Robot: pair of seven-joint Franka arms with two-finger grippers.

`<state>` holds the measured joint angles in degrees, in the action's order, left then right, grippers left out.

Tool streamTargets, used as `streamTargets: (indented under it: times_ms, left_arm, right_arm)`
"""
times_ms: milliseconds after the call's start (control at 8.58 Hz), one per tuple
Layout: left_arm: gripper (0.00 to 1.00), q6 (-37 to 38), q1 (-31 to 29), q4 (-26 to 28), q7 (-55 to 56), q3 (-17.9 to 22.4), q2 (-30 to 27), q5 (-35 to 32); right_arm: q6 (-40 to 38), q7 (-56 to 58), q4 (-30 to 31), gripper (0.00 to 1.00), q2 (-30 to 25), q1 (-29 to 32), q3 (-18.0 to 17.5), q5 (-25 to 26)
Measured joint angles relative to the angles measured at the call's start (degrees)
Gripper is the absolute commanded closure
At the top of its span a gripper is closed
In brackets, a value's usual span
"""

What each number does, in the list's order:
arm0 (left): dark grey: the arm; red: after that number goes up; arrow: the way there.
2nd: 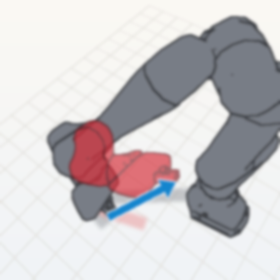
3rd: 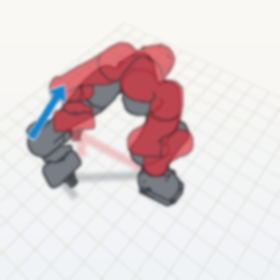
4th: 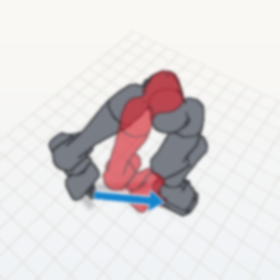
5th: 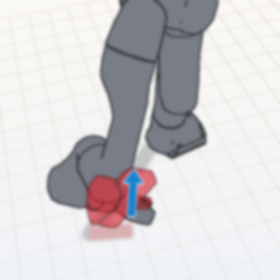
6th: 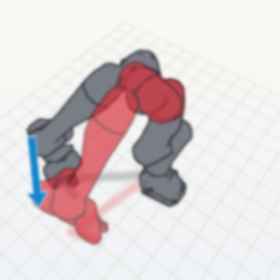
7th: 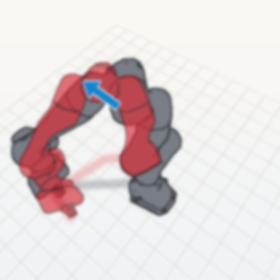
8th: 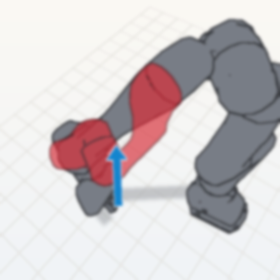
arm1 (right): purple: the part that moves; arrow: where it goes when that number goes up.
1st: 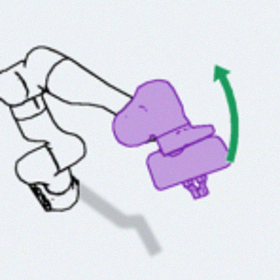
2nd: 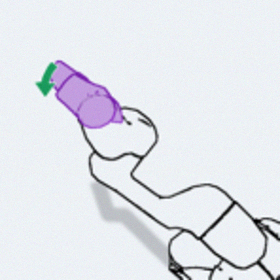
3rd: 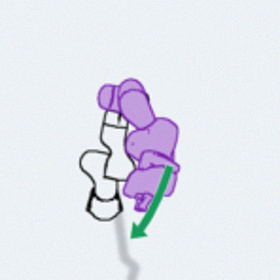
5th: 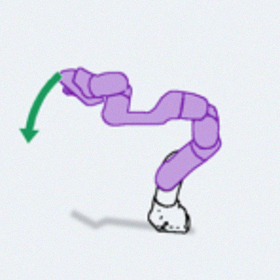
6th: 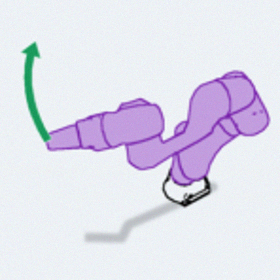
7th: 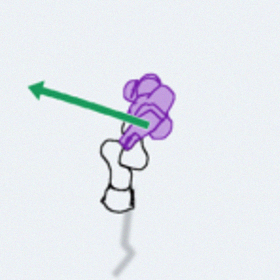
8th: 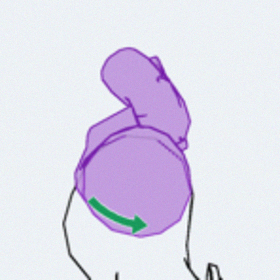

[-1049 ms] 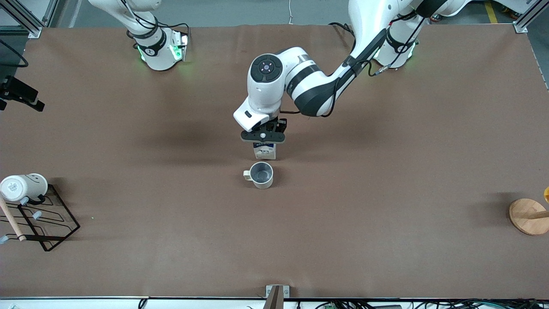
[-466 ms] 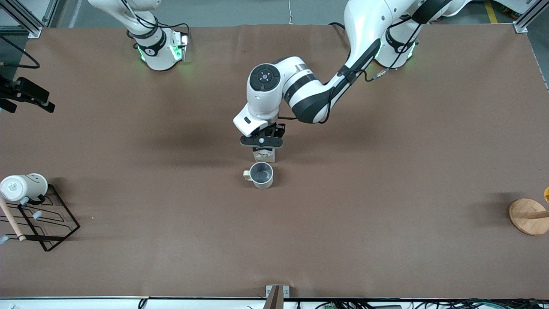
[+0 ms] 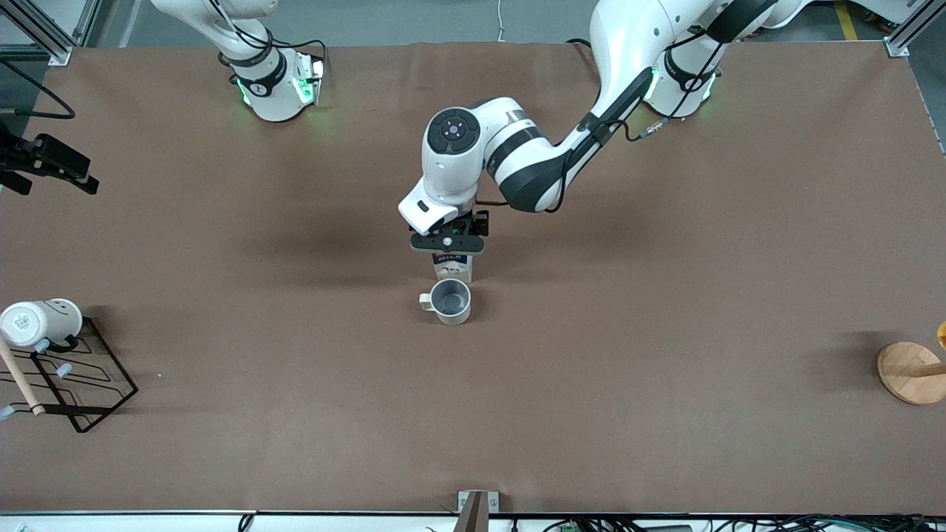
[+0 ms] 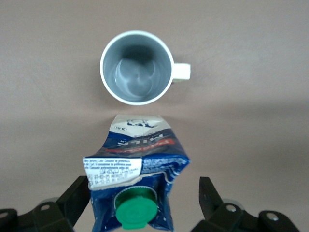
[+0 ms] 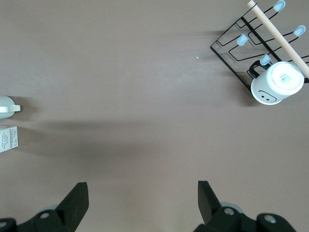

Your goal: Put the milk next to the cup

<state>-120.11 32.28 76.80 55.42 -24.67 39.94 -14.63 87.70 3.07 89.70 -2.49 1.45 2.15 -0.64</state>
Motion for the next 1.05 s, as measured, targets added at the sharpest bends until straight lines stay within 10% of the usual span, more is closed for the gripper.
streamTargets:
  times_ms: [1049]
  left_arm:
    - [0.00,13.64,-26.23,-0.94,-4.67,1.73,-18.90,0.55]
  right_arm:
    - [-0.07,0.01,0.03,0.00,-0.01,-0.59,0.15,0.06]
